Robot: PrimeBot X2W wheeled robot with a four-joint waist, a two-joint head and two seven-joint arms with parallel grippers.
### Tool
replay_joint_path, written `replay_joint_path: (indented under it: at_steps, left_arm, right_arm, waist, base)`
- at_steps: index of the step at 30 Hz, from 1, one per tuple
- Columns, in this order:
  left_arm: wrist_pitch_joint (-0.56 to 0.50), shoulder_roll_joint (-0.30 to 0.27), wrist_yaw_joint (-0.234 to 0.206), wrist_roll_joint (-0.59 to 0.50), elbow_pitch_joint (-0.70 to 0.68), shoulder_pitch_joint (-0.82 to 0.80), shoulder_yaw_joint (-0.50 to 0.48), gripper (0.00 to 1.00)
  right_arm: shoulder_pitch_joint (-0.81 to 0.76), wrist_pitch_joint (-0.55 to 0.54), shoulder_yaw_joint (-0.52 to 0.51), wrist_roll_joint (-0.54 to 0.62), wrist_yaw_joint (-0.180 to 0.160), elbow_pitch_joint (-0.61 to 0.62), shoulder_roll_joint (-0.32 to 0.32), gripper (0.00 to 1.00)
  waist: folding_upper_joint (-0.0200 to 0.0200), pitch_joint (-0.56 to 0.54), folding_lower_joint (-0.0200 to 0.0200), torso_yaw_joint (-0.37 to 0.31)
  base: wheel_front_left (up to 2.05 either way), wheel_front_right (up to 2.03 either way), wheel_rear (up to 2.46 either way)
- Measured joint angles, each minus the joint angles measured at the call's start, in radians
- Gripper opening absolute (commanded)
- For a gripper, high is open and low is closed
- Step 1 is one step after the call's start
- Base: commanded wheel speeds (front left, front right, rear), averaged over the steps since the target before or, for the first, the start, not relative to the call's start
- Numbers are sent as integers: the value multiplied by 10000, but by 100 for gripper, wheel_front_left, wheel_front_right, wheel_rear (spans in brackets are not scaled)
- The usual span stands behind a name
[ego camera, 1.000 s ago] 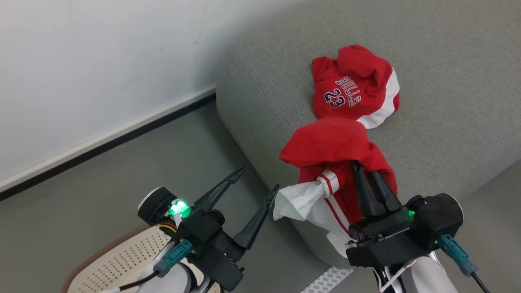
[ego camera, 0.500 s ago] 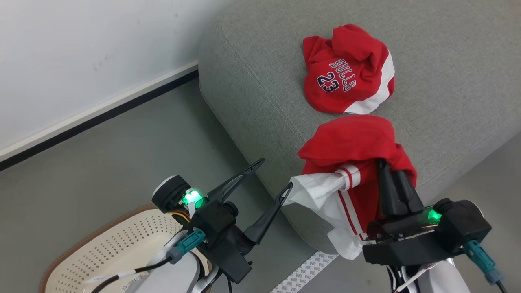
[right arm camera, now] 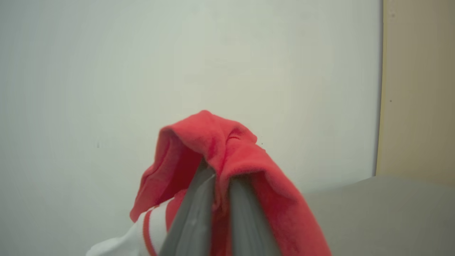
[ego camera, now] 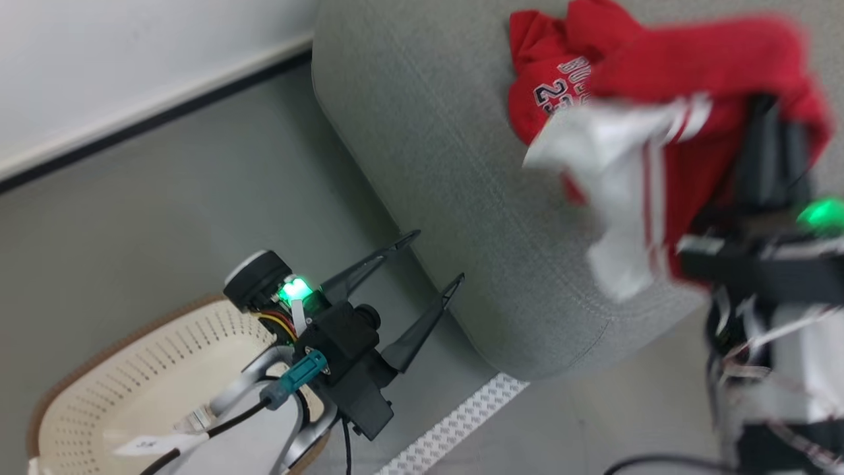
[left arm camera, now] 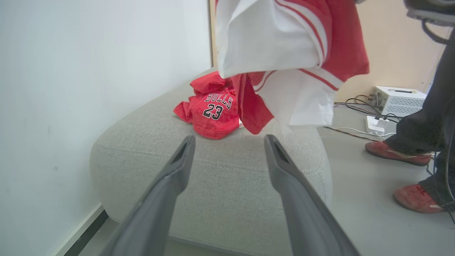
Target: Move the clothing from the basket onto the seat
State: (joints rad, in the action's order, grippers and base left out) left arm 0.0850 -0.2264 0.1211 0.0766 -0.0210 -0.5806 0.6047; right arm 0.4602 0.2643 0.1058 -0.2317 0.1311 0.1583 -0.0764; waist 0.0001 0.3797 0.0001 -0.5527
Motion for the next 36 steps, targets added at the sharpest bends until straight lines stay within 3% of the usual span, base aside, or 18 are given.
replay_joint_path:
  at_steps: [11, 16, 22, 30, 36]
  left_arm:
    - [-963, -504, 17, -182, -1030, -1022, 205, 100]
    - [-1521, -805, 52, -261, -1453, -1514, 408, 100]
    - [-2086, -1160, 67, -261, -2006, -1794, 529, 100]
    - [-2431, -1365, -8, -245, -2299, -1765, 556, 100]
    - [-2571, -1538, -278, -182, -2548, -1309, 500, 100]
  right_arm:
    - [4064, 0, -1812, -625, 0, -393, -1870, 0]
    - [5520, 2, -3062, -1551, 0, -872, -2410, 0]
    - [6357, 0, -3436, -1801, -2, -2163, -2872, 0]
    - [6313, -2, -2884, -2255, -2, -4412, -2443, 0]
    - [5925, 0, -2518, -1839, -2, -6372, -2071, 0]
  waist:
    - [1, 1671, 2, 286]
    - [0, 2460, 1, 485]
    - [0, 3507, 2, 640]
    - [1, 4167, 2, 727]
    - [0, 4178, 0, 671]
  base:
    - [0, 0, 0]
    - [0, 0, 0]
    - [0, 0, 0]
    - [0, 0, 0]
    - [0, 0, 0]
